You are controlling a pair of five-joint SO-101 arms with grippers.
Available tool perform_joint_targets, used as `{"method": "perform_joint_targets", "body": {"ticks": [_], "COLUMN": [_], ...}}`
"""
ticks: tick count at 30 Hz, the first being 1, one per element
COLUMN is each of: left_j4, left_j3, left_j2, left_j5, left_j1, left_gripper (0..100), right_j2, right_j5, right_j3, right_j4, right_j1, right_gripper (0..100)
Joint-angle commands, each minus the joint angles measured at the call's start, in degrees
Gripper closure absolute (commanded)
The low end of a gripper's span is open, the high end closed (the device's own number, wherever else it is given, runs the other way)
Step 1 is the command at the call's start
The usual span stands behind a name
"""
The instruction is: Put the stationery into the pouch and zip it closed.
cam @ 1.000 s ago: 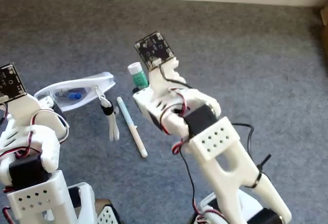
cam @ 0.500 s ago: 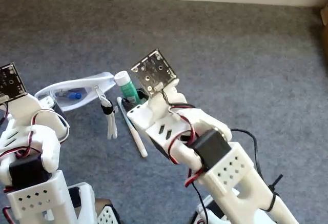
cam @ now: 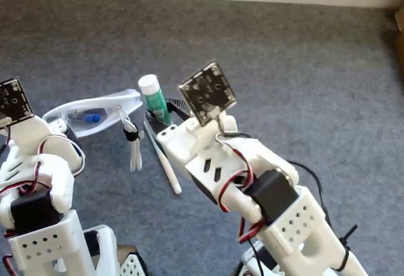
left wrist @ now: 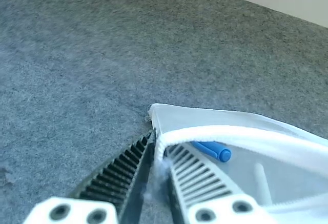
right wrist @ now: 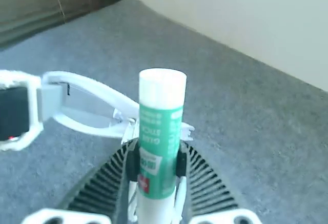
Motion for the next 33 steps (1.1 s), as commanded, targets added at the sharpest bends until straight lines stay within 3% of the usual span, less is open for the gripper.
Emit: {"method": "perform_joint_targets", "body": {"ticks": [1,9,15,21,33], "left_j4": [-1.2,5.4,6.9,7.2,7.3], "left_j3": [-3.4,-12.1,-13.1,-13.0,-11.6], "left_j2": [0.5,0.9,1.0,1.0,1.0], "left_j5": [-0.5,-3.8,-5.5,-5.6,-5.7], "left_j1": [5.8,13.1,17.9,18.2,18.3], "left_gripper": [99,99,99,99,99], "right_j2": [-3.3,-7.4,-16.2,-21.9,-11.2], "right_j5": [-1.4,-1.1,-1.1,-1.1,-1.0], "right_j3": [-0.4,3.9,19.4,35.6,41.6], "right_j4": [-2.0,-5.0,-24.1,-48.0,-70.6], "right_j1": [-0.4,-0.3,-0.3,-0.6,-0.4], "right_gripper": [99.3,99.3,99.3,99.3,99.3]}}
